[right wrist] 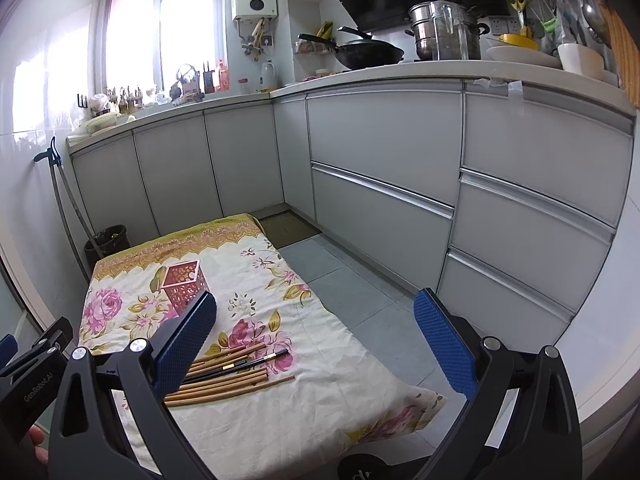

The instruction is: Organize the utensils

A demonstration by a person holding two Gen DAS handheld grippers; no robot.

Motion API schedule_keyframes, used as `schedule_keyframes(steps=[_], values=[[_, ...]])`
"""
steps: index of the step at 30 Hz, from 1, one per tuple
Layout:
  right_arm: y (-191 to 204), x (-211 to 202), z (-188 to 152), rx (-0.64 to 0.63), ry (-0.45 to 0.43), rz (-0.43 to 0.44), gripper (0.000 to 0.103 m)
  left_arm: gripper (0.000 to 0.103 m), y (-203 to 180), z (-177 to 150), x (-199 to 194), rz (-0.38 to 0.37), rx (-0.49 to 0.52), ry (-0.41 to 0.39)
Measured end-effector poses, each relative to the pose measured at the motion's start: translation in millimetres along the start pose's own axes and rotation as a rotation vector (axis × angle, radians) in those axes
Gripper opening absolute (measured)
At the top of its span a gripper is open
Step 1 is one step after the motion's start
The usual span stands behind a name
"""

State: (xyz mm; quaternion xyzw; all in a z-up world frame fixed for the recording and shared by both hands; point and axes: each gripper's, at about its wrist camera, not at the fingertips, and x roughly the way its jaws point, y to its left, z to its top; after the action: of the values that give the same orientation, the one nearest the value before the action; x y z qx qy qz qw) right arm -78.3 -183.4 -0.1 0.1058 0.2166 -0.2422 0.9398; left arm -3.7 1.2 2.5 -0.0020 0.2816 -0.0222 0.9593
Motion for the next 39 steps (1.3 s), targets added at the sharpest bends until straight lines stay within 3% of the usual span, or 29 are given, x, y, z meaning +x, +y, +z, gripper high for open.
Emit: schedule_keyframes(steps=[12,39], values=[[5.1,6.8,-3.5,-0.019,0.053,0.036,0.096,0.096,0.3,-1.8,1.6,0.019,-0.013,0.012],[6.0,10.4,-3.5,-0.020,0.061,0.035,0.096,0.096,3.3,-3.4,3.6,0.008,-0.027,0.025]])
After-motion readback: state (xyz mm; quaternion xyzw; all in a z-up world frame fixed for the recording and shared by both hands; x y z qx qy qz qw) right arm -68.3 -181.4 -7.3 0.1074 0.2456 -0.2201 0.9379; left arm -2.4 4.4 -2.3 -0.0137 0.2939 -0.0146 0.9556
